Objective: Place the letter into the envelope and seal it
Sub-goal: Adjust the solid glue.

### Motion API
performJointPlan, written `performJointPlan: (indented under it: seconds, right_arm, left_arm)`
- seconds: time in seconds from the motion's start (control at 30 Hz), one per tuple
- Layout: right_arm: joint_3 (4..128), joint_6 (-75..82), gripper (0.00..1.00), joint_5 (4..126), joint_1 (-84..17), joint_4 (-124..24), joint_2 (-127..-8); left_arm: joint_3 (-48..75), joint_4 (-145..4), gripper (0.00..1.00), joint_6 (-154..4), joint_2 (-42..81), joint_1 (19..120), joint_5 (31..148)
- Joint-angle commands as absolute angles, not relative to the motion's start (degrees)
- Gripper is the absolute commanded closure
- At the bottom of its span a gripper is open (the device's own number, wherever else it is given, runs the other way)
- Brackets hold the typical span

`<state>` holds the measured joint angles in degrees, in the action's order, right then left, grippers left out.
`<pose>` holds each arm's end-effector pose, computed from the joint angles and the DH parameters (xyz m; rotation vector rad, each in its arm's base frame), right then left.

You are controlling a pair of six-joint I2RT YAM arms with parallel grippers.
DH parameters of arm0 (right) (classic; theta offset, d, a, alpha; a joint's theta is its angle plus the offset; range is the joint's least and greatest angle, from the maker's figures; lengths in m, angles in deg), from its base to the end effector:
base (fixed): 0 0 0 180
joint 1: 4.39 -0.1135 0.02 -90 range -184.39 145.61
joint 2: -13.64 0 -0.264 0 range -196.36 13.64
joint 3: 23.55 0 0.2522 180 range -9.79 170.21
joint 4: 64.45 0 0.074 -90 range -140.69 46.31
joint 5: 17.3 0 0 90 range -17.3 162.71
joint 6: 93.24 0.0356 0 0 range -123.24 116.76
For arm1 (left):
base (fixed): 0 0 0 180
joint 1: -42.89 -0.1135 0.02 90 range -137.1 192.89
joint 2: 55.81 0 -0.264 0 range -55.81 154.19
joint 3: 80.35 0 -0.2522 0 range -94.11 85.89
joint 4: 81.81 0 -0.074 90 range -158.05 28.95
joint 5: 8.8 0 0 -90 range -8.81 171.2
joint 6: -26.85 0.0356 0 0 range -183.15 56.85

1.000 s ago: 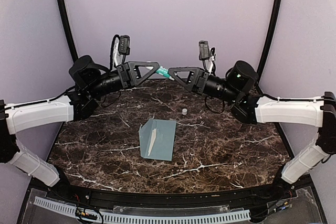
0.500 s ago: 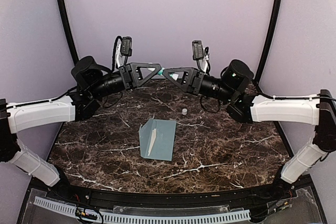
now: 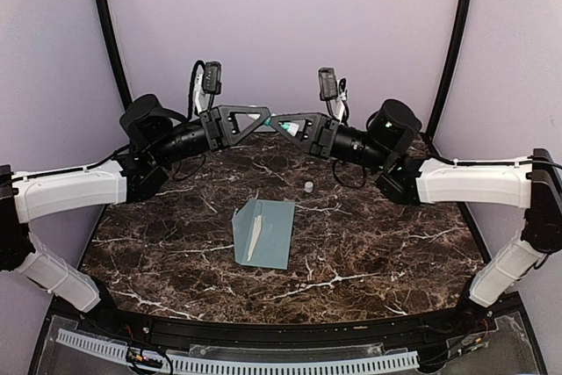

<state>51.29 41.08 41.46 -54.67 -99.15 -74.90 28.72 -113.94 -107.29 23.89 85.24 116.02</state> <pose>0.2132 0.2855 0.3551 -0.6248 1.3327 1.7164 0.2204 -0.2284 0.3757 0.5930 1.2949 -1.6334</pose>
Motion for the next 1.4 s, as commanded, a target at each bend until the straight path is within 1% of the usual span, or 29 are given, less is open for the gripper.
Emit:
performJointPlan:
  seconds: [0.0,0.37,0.43,0.47,0.5,0.53,0.57,0.6,0.63,0.7,0.77,0.97,1.17,1.27,1.37]
  right_arm:
    - [53.3,41.4,0.76,40.3,-55.5,-102.1,-75.4]
    - [52.7,40.8,0.85,41.6,-55.5,-101.6,-74.8]
    - [52.4,40.1,0.85,42.3,-55.6,-101.1,-74.3]
    - [52.2,39.7,0.85,42.8,-55.5,-100.8,-73.9]
    - [52.0,39.3,0.85,43.3,-55.5,-100.4,-73.5]
    - [51.7,38.9,0.85,43.8,-55.5,-100.0,-73.1]
    - [51.5,38.5,0.85,44.4,-55.5,-99.5,-72.7]
    - [51.2,37.9,0.85,45.0,-55.5,-99.1,-72.1]
    - [50.9,37.5,0.85,45.8,-55.4,-98.6,-71.6]
    - [50.1,36.6,0.86,47.3,-55.1,-97.9,-70.2]
    - [49.6,35.8,0.86,48.7,-54.8,-96.8,-69.0]
    - [48.9,32.9,0.86,52.2,-53.4,-91.9,-66.4]
    - [47.4,30.3,0.87,55.4,-50.9,-85.7,-63.2]
    - [46.4,28.8,0.87,57.3,-49.5,-82.0,-61.0]
    - [45.3,27.5,0.87,58.9,-47.9,-78.7,-59.3]
  left_arm:
    - [28.3,-115.8,1.00,-106.6,23.9,85.5,115.8]
    - [28.3,-115.6,1.00,-106.5,24.0,85.5,115.9]
    - [28.3,-115.2,0.93,-106.3,23.9,85.5,115.7]
    - [28.4,-115.0,0.84,-106.2,23.8,85.5,115.6]
    - [28.4,-114.5,0.77,-105.8,23.7,85.5,115.4]
    - [28.4,-114.2,0.64,-105.7,23.5,85.5,115.0]
    - [28.3,-113.2,0.54,-105.1,23.4,85.4,114.8]
    - [28.4,-112.1,0.49,-104.9,23.0,85.5,114.4]
    - [28.3,-111.4,0.42,-104.2,22.8,85.5,114.2]
    - [28.4,-109.0,0.34,-103.1,22.0,85.5,113.3]
    - [28.5,-106.0,0.28,-102.2,20.8,85.5,112.4]
    - [29.1,-97.2,0.21,-99.4,18.0,85.2,111.7]
    - [29.6,-85.6,0.17,-97.2,15.5,82.4,110.1]
    - [30.1,-77.2,0.17,-95.5,15.4,80.1,108.8]
    - [31.7,-72.8,0.16,-95.8,16.3,77.4,108.1]
